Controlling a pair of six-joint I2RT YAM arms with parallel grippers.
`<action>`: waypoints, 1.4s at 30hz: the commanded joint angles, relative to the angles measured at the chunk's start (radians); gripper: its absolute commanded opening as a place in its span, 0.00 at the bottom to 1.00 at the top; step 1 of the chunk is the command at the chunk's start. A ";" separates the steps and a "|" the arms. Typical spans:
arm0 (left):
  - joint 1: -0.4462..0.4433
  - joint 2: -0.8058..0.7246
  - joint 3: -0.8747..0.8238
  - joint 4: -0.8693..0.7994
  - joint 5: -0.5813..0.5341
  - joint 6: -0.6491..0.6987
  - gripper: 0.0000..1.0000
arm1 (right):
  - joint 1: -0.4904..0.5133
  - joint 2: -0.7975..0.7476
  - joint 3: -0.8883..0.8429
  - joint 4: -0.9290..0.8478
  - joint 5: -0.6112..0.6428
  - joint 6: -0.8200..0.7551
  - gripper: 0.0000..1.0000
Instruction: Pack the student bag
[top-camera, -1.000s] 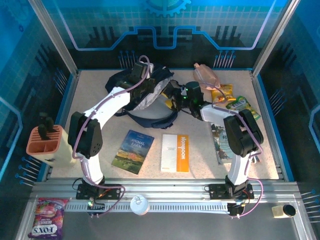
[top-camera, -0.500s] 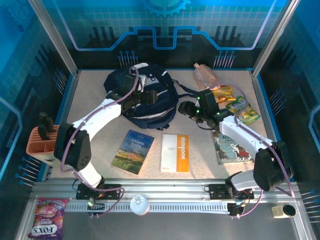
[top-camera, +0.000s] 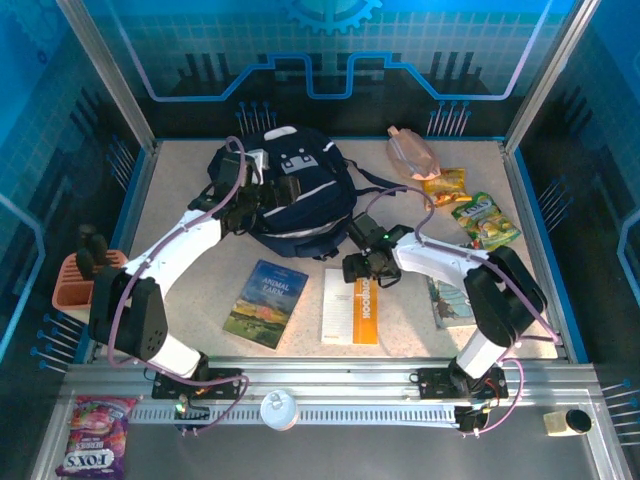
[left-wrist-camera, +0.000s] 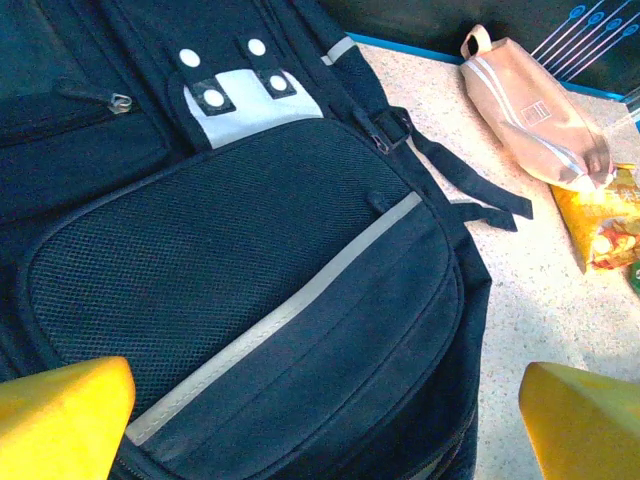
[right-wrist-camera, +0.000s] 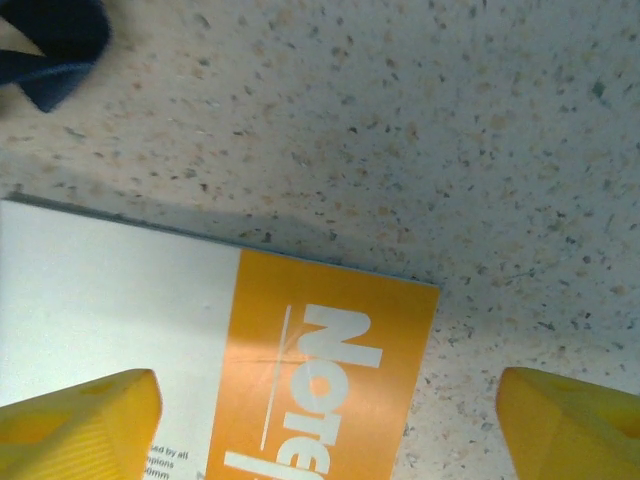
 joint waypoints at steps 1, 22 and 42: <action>0.012 -0.033 -0.011 0.013 0.044 -0.016 0.99 | 0.009 0.056 0.041 -0.043 -0.002 -0.013 0.82; -0.111 0.063 0.083 -0.085 0.274 -0.117 0.98 | -0.277 0.155 0.125 0.019 -0.053 -0.119 0.72; -0.411 0.160 -0.070 -0.126 0.185 -0.390 0.64 | -0.242 -0.066 -0.228 0.239 -0.381 0.228 0.46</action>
